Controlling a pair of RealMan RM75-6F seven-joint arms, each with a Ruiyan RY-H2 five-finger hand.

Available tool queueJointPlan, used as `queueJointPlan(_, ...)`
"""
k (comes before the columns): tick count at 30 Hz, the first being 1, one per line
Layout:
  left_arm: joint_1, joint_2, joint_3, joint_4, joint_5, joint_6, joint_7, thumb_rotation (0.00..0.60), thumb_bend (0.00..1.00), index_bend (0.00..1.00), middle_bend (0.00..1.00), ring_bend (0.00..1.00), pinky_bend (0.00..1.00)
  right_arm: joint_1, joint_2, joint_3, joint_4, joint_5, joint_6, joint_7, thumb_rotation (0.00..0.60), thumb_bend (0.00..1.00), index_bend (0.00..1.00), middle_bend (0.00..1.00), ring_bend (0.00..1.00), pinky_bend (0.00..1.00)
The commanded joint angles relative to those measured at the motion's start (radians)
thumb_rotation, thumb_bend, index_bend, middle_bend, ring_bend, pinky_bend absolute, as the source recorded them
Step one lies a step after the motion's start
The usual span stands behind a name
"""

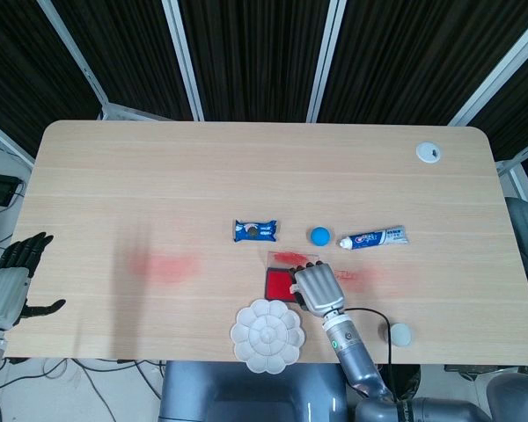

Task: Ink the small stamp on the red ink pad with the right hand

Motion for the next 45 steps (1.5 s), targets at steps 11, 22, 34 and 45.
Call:
queueJointPlan(11,-0.003,0.006,0.0,-0.004,-0.006,-0.011,-0.014,0.6,0.0,0.0,0.0,0.0,0.0,0.039,-0.101,0.038,0.116,0.023,0.0,0.005,0.6,0.64,0.74,0.61,0.5,0.5)
queueJointPlan(22,-0.005,0.009,-0.001,-0.008,-0.012,-0.017,-0.018,0.6,0.0,0.0,0.0,0.0,0.0,0.046,-0.166,0.045,0.209,0.014,0.007,0.049,0.6,0.64,0.74,0.61,0.5,0.5)
queueJointPlan(34,-0.006,0.011,-0.001,-0.01,-0.016,-0.021,-0.019,0.6,0.0,0.0,0.0,0.0,0.0,0.045,-0.192,0.041,0.255,0.014,0.002,0.057,0.6,0.64,0.75,0.62,0.5,0.5)
queueJointPlan(45,-0.007,0.011,0.0,-0.011,-0.016,-0.022,-0.016,0.6,0.0,0.0,0.0,0.0,0.0,0.036,-0.199,0.035,0.274,0.031,-0.008,0.049,0.6,0.64,0.75,0.62,0.5,0.5)
